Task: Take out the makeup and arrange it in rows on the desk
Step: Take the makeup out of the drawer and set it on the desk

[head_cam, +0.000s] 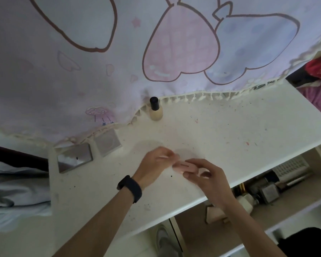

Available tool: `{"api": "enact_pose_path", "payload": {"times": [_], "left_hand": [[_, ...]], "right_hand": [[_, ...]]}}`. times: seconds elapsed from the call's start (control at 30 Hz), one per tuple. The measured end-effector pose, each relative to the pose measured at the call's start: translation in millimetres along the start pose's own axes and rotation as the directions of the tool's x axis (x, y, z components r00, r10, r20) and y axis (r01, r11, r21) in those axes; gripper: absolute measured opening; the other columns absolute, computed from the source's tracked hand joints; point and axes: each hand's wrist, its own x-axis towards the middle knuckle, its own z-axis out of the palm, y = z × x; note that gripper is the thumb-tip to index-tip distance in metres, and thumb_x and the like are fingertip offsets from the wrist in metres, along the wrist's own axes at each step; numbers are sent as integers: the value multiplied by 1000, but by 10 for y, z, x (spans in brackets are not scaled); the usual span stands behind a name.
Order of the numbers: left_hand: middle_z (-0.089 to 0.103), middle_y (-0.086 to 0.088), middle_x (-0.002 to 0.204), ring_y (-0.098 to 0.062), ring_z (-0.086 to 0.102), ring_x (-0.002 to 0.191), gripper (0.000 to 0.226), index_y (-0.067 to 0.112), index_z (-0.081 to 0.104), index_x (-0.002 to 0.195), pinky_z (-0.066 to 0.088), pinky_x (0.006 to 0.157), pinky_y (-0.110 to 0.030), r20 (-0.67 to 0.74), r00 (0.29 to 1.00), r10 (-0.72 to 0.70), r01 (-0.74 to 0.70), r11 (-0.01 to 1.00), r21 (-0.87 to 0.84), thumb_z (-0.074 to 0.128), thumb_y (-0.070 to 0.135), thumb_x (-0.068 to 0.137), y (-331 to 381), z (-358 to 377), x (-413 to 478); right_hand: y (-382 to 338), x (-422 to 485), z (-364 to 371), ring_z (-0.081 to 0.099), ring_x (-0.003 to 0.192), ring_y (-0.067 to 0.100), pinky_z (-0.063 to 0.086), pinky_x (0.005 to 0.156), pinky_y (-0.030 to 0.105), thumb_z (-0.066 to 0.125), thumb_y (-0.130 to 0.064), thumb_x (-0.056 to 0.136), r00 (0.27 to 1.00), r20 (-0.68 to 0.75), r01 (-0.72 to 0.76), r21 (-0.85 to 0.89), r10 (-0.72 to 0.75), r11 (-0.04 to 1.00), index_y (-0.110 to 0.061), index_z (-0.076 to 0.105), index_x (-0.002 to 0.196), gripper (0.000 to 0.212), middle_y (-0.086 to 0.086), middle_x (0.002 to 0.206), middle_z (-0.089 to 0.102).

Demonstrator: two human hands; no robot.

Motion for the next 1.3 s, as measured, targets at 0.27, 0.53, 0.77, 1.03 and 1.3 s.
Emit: {"api": "enact_pose_path", "payload": {"times": [0.27, 0.53, 0.77, 1.03, 1.3], "left_hand": [[70, -6, 115, -20, 65, 109, 45, 17, 63, 96, 50, 100, -33, 253, 961, -108, 72, 986, 148, 83, 48, 70, -100, -229, -285], [64, 13, 113, -4, 67, 95, 57, 31, 54, 108, 60, 83, -29, 234, 970, -70, -36, 907, 420, 88, 47, 65, -124, -412, -440], [56, 9, 105, -11, 60, 88, 56, 36, 40, 107, 55, 72, -30, -50, 977, 207, -133, 776, 616, 79, 42, 67, -61, -659, -212], [59, -7, 130, -30, 52, 122, 62, 22, 45, 138, 41, 103, -41, -169, 912, 375, -76, 556, 827, 68, 36, 83, -193, -937, 365], [8, 9, 166, -33, 0, 153, 53, 48, 18, 153, 0, 111, -74, -184, 937, 298, 28, 459, 888, 38, 43, 104, -561, -971, 259]], "right_hand": [[72, -213, 203, 69, 107, 11, 56, 97, 35, 86, -7, 71, 980, 22, 197, -41, -196, 980, -30, 77, 106, 43, -17, 110, 73], [154, -183, 418, 68, 109, 5, 58, 93, 34, 84, -19, 74, 933, 88, 358, -133, -349, 924, -26, 78, 111, 38, -16, 119, 71], [244, 56, 360, 28, 144, 10, 31, 118, 36, 66, -55, 88, 966, 41, 221, -643, -255, 733, -28, 34, 153, 77, -13, 158, 33], [447, 88, 439, 22, 151, 17, 18, 123, 34, 27, -66, 97, 961, -40, 99, -875, -274, 474, -13, 34, 155, 79, 0, 163, 29], [420, 80, 426, 12, 153, 12, 11, 124, 32, 24, -68, 97, 976, -29, 77, -879, -214, 470, -17, 26, 158, 79, -5, 166, 20]]}}
